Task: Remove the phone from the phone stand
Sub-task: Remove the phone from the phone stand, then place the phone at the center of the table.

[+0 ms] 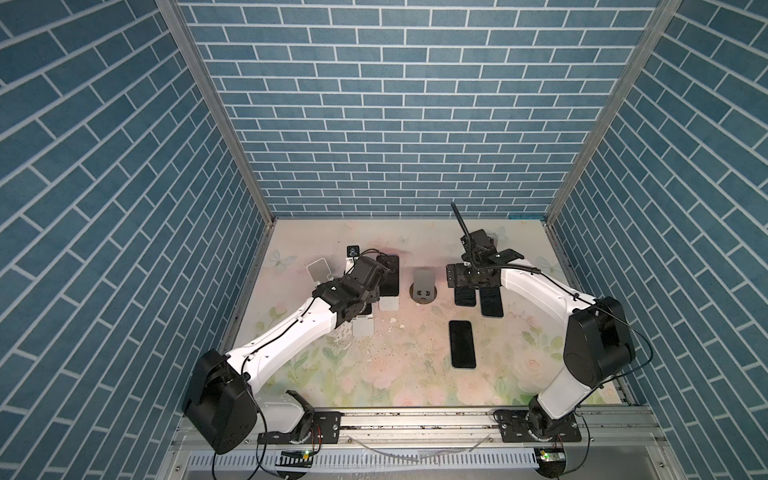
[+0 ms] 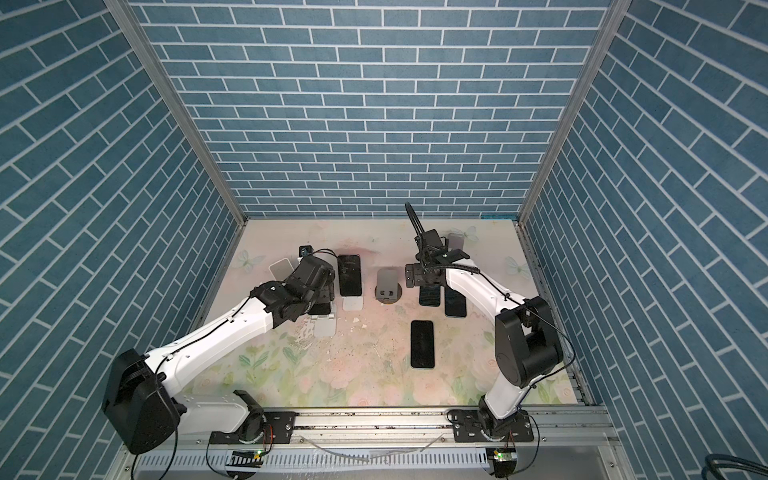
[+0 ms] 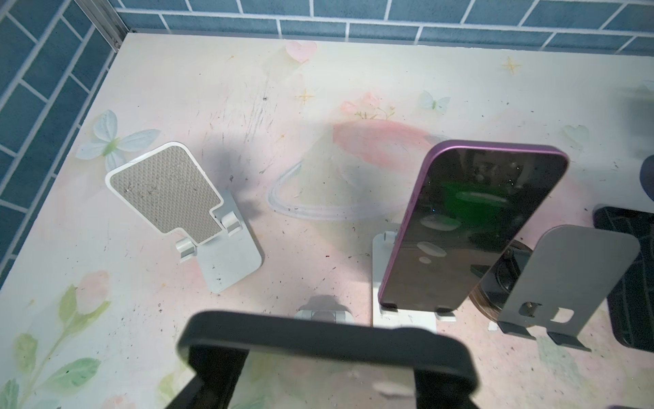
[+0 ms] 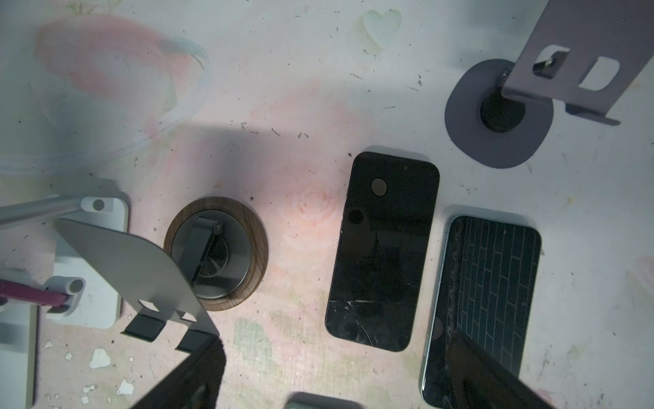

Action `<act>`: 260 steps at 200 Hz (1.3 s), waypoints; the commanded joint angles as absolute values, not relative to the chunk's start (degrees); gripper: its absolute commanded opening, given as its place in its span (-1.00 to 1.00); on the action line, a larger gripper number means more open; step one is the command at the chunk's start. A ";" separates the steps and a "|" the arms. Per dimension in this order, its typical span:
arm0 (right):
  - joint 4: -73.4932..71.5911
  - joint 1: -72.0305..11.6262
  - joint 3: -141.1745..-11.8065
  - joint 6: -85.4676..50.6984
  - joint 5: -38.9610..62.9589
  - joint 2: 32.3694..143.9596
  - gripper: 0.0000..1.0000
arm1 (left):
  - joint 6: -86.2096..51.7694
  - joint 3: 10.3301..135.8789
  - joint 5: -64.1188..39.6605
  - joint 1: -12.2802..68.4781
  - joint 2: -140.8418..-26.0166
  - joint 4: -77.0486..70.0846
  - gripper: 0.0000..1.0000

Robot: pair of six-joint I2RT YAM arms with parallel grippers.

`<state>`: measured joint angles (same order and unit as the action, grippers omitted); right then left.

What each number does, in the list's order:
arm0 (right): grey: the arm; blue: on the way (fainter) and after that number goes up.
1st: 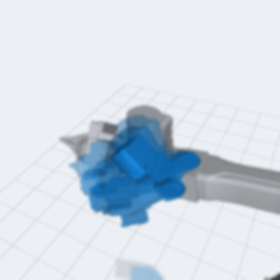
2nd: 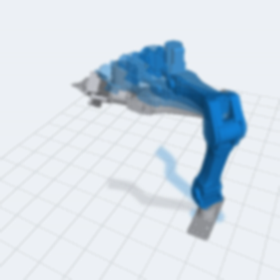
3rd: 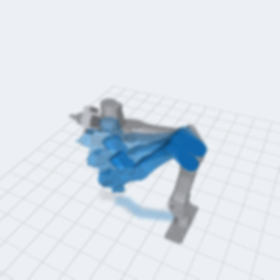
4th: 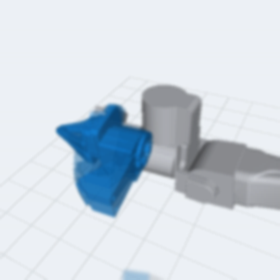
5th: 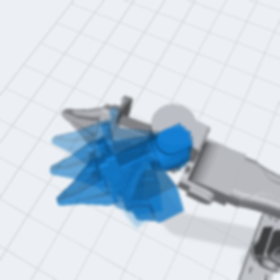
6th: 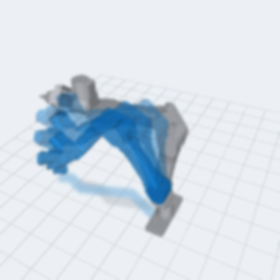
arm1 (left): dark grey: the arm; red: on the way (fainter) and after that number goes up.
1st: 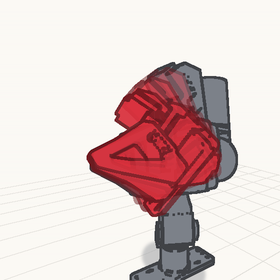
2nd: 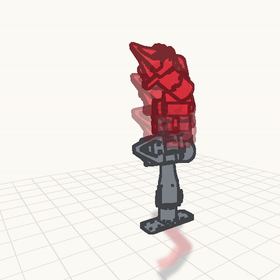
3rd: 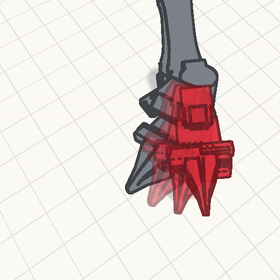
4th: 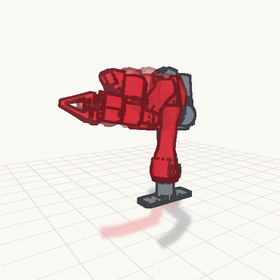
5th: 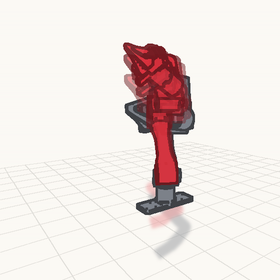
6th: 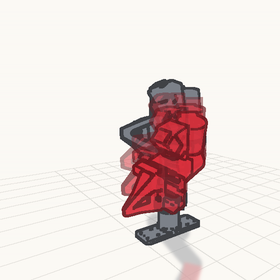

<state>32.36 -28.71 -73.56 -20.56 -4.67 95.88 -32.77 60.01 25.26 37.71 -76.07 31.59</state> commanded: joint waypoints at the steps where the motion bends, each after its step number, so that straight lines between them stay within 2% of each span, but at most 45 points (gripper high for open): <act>1: 32.83 -28.48 -73.09 -19.34 -4.97 94.59 0.97 | -33.28 63.21 24.52 39.05 -75.83 33.84 0.16; 78: 31.74 -28.39 -71.33 -18.81 -6.41 92.43 0.97 | -37.01 66.30 23.71 44.39 -78.35 37.07 0.17; 165: 29.69 -27.70 -68.47 -17.66 -7.95 88.54 0.97 | -41.62 74.12 22.78 51.12 -88.12 42.25 0.18; 260: 29.09 -26.10 -65.32 -18.02 -11.63 82.99 0.97 | -47.64 80.83 14.47 53.95 -100.86 44.20 0.18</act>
